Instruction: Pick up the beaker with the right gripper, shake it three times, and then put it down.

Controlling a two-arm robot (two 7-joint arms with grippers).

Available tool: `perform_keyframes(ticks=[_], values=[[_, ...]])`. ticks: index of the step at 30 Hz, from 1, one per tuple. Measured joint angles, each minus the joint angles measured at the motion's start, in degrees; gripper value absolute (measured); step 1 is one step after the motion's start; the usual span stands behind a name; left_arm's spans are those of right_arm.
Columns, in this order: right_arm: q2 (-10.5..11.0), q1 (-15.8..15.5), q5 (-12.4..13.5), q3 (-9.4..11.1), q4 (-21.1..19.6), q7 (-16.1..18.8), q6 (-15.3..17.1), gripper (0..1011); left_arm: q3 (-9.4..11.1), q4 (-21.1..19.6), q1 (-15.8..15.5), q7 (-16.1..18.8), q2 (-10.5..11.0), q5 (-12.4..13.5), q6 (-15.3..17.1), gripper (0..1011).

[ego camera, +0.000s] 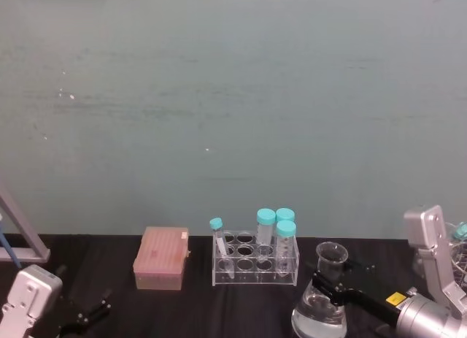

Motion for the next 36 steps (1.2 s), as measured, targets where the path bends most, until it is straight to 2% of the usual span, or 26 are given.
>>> perform_keyframes(ticks=[36], values=[[-0.3,0.9,0.7,-1.3,1.5,0.0,0.4,452,0.0,0.0,0.0,0.0,0.0,0.0,0.0,1000]])
